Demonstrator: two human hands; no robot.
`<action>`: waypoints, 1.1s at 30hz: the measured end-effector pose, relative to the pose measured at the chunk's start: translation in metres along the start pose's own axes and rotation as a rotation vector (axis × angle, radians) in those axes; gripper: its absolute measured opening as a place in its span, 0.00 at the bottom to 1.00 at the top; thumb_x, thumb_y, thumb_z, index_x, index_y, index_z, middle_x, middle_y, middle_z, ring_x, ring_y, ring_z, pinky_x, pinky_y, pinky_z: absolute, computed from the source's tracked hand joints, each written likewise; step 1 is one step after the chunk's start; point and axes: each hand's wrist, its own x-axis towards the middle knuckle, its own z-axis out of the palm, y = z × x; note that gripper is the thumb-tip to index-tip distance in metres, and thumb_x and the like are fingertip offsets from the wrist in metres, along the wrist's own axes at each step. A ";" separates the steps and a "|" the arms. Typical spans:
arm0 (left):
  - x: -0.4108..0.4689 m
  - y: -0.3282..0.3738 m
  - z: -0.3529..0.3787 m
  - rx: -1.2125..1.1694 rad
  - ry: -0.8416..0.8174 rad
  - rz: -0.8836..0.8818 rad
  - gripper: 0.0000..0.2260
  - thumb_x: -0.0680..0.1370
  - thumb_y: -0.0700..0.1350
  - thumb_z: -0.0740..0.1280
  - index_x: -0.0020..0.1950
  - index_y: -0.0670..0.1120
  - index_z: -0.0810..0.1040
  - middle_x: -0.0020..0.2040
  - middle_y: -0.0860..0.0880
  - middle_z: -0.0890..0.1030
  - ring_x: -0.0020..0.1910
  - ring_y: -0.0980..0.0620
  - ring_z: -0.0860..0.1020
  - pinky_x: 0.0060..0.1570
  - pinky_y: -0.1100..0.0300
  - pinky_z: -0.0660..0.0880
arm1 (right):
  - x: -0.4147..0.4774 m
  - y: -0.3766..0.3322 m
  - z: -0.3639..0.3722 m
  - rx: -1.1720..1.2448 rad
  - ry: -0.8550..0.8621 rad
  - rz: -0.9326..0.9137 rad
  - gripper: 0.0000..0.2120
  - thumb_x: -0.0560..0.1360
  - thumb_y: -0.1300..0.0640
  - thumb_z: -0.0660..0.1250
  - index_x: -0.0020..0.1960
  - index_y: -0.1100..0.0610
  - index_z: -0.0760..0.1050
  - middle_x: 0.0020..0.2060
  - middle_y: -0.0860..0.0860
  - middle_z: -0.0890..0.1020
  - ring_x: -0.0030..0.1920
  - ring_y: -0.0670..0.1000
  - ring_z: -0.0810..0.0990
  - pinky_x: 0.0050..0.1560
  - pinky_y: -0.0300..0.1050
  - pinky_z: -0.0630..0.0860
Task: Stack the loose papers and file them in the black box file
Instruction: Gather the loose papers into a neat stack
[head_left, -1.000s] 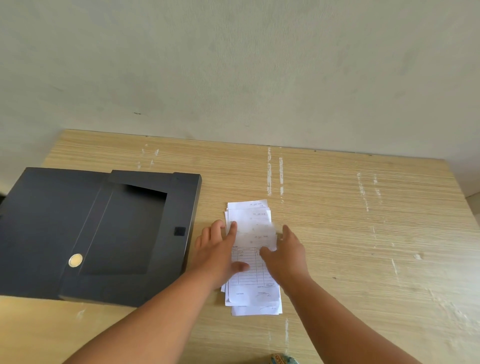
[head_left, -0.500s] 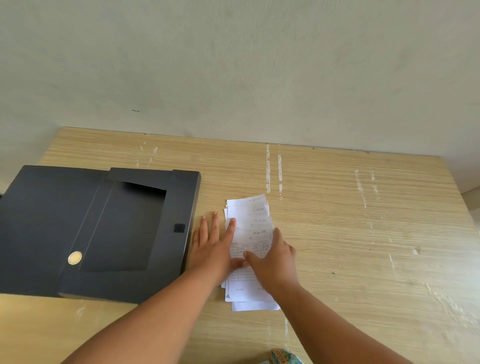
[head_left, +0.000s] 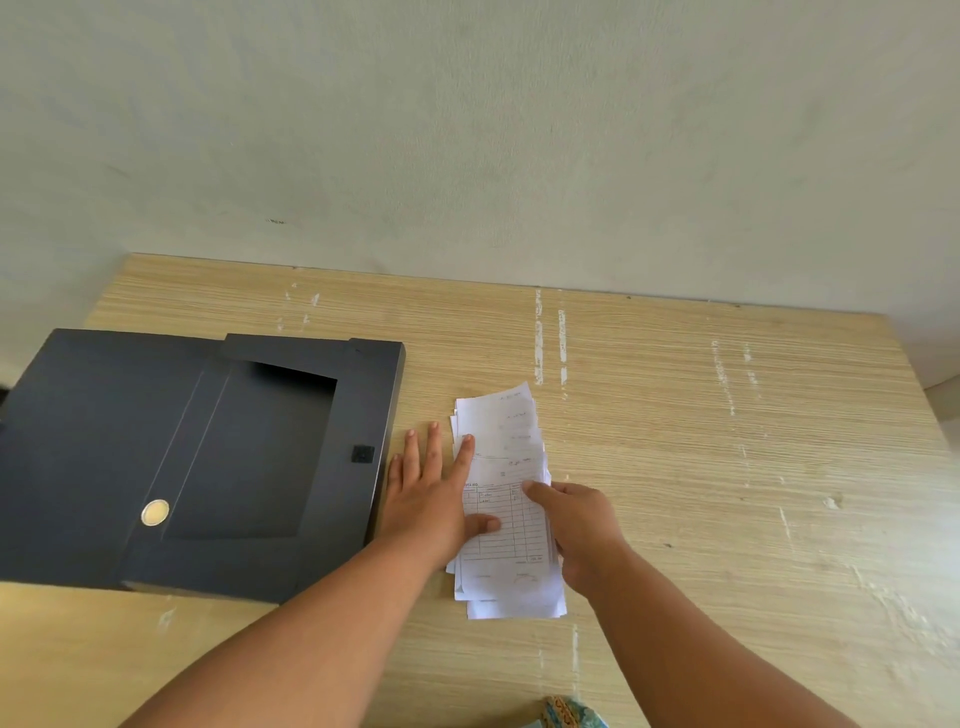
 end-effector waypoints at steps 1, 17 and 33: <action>0.000 -0.001 0.000 0.003 -0.003 0.003 0.50 0.74 0.73 0.62 0.83 0.58 0.34 0.81 0.45 0.26 0.80 0.40 0.26 0.80 0.42 0.35 | 0.003 0.000 -0.002 -0.021 -0.043 -0.011 0.08 0.79 0.59 0.72 0.49 0.64 0.84 0.43 0.59 0.90 0.45 0.61 0.89 0.46 0.56 0.86; -0.040 0.002 -0.019 -1.069 0.130 -0.005 0.38 0.77 0.60 0.72 0.83 0.57 0.59 0.78 0.61 0.65 0.77 0.57 0.65 0.76 0.47 0.66 | 0.002 -0.008 -0.030 0.105 -0.352 -0.170 0.11 0.82 0.60 0.66 0.61 0.61 0.84 0.56 0.60 0.88 0.57 0.61 0.87 0.61 0.60 0.81; -0.045 0.048 -0.079 -1.170 0.602 0.127 0.06 0.82 0.42 0.66 0.58 0.49 0.78 0.52 0.52 0.87 0.53 0.50 0.84 0.55 0.47 0.81 | -0.048 -0.049 -0.001 0.054 0.063 -0.779 0.08 0.80 0.61 0.67 0.44 0.51 0.79 0.39 0.55 0.84 0.37 0.46 0.78 0.38 0.41 0.73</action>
